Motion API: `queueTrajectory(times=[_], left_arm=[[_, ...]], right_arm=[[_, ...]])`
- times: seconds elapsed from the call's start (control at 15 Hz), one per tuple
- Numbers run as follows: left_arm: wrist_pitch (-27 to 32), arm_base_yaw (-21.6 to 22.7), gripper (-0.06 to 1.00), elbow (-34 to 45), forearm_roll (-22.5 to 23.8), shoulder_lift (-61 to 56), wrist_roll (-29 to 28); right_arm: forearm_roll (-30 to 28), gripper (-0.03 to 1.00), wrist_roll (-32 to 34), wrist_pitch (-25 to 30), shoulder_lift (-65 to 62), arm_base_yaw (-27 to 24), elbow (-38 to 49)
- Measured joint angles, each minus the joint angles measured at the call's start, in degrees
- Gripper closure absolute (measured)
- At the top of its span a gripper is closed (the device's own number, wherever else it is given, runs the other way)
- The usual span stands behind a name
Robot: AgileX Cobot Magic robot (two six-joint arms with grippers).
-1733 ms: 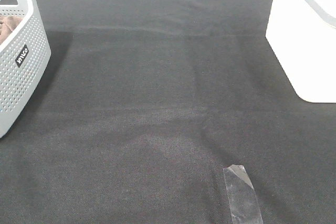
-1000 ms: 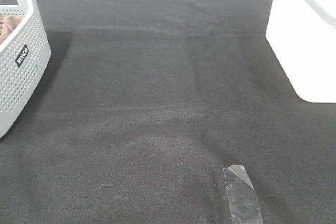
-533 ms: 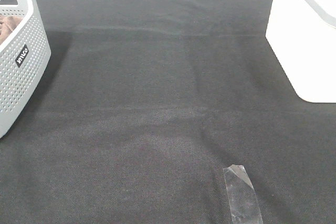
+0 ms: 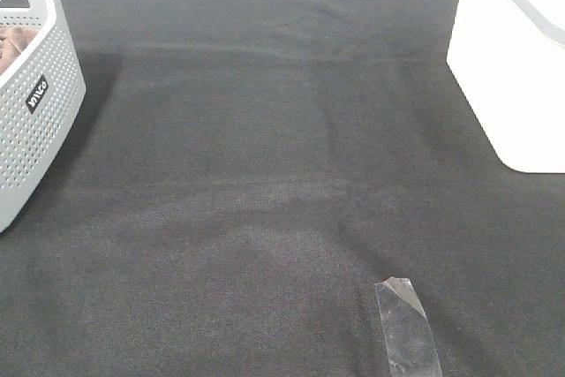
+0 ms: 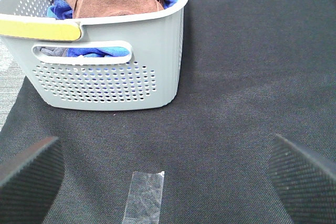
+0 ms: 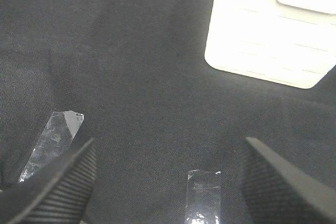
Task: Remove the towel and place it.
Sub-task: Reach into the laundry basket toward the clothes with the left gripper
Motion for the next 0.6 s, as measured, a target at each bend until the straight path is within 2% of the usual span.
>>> queueTrajectory(times=[0.2,0.4,0.6], left_arm=[[0.00,0.00,-0.04,0.00,0.00,0.00,0.00],[0.00,0.00,-0.04,0.00,0.00,0.00,0.00],[0.00,0.00,-0.04,0.00,0.00,0.00,0.00]], right_arm=[[0.00,0.24,0.00,0.00,0.00,-0.29,0.00],[0.00,0.24,0.00,0.00,0.00,-3.84,0.00],[0.00,0.24,0.00,0.00,0.00,-4.35,0.00]])
